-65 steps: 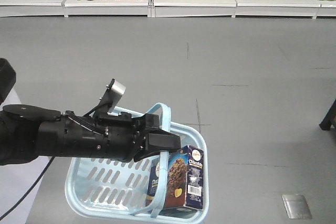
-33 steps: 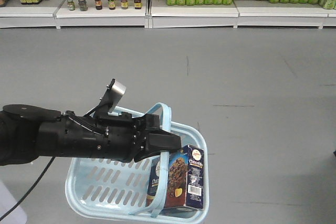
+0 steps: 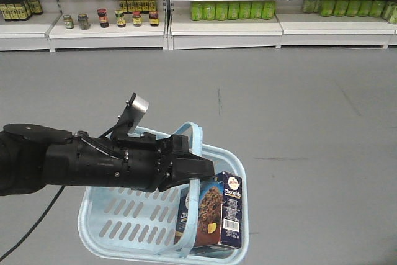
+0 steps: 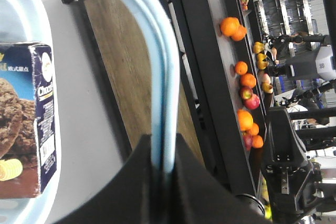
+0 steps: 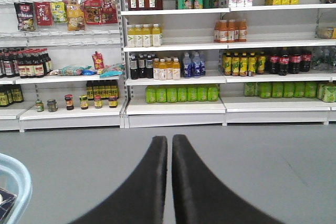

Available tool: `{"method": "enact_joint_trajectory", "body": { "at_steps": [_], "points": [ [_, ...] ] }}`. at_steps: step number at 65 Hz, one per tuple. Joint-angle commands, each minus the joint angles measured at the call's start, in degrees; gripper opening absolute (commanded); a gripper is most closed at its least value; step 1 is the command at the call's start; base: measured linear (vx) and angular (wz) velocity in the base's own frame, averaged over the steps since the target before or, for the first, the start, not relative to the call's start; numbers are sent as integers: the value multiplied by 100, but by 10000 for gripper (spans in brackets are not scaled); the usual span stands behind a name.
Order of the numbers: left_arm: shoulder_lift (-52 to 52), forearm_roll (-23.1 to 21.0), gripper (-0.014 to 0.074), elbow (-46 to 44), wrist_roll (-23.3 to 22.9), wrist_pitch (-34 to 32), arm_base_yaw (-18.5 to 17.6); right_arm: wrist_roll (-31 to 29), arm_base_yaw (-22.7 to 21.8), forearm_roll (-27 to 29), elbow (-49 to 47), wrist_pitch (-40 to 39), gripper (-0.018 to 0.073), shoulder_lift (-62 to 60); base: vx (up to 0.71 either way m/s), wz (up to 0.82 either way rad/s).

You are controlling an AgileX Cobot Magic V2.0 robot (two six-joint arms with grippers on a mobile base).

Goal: Left arm holds basket, right arm returns cookies
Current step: 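Hold the basket and turn the base past the drink shelves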

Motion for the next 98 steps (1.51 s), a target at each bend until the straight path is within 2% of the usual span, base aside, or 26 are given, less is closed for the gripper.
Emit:
{"method": "enact_joint_trajectory", "body": {
  "at_steps": [1, 98],
  "points": [
    [-285, -578, -3, -207, 29, 319, -37, -31, -43, -57, 105, -418, -6, -73, 49, -2],
    [-285, -584, -3, -207, 29, 305, -37, -31, -43, -57, 105, -416, -6, -73, 47, 0]
  ]
}}
